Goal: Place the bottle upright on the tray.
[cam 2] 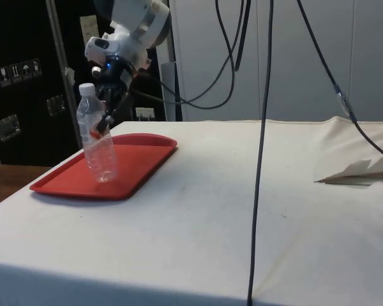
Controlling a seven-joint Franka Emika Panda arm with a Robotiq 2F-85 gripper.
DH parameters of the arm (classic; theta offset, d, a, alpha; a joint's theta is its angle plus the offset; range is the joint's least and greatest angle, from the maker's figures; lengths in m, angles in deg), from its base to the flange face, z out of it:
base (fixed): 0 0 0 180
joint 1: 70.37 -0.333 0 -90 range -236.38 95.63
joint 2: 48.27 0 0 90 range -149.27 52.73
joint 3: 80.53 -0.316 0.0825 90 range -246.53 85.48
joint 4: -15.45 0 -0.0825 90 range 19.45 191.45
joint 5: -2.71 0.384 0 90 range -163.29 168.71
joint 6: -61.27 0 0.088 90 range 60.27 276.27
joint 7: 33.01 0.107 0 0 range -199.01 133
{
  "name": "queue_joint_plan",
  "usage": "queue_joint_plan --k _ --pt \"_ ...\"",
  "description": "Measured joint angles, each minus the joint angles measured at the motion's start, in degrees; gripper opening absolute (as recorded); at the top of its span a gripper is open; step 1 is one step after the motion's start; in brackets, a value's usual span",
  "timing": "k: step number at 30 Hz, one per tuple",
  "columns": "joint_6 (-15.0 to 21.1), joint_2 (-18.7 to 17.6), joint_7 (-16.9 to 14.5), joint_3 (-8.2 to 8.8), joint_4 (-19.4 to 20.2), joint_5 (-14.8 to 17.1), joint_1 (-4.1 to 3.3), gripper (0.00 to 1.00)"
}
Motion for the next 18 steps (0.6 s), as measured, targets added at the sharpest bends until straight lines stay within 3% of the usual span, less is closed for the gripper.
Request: queue_joint_plan --k 18 --pt "0.11 -1.38 -1.09 0.00 0.00 0.06 -0.17 0.34"
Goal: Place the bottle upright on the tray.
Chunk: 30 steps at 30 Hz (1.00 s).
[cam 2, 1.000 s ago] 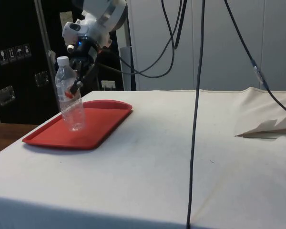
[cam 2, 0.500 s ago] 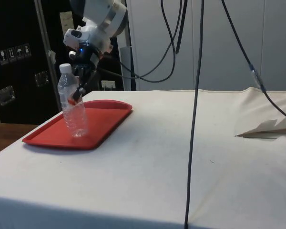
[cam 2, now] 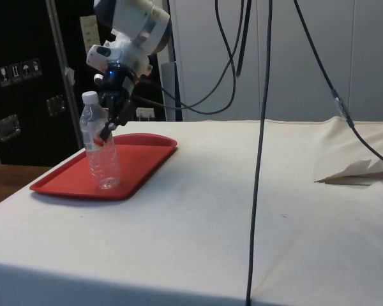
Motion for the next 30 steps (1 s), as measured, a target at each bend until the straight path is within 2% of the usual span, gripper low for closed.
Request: queue_joint_plan --k 30 --pt "-0.80 0.00 0.00 0.00 0.11 0.00 0.06 0.34"
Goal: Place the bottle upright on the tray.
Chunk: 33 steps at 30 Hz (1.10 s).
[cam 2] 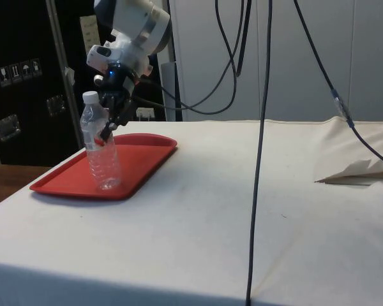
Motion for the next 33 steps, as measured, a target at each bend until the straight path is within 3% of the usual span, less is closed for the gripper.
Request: queue_joint_plan --k 23,28,29,33 --pt "-0.63 0.00 0.00 0.00 0.00 0.00 0.00 0.34" --pt "-0.74 0.00 0.00 0.00 0.00 0.00 0.06 0.55" --pt "-0.74 0.00 0.00 0.00 0.00 0.06 0.06 0.55" --pt "-0.74 0.00 0.00 0.00 0.00 0.06 0.06 0.79"
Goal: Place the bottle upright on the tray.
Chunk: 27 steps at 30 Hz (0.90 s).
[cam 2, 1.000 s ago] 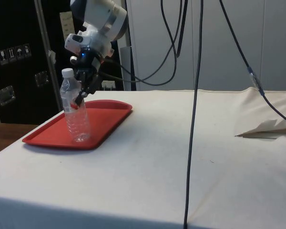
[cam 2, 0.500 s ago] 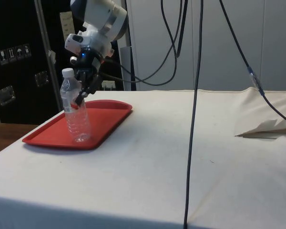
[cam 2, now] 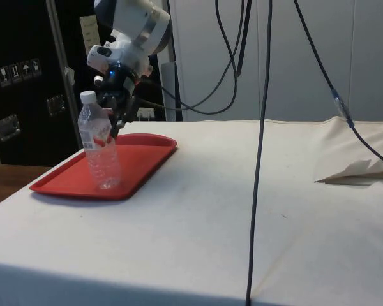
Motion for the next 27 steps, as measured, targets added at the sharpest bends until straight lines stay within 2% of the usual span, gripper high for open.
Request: queue_joint_plan --k 1,4,27 --pt "-0.06 0.00 0.00 0.00 0.00 0.00 0.00 0.89" --pt "-0.06 0.00 0.00 0.00 0.00 0.00 0.00 1.00" --pt "-0.34 0.00 0.00 0.00 0.00 0.00 0.06 1.00"
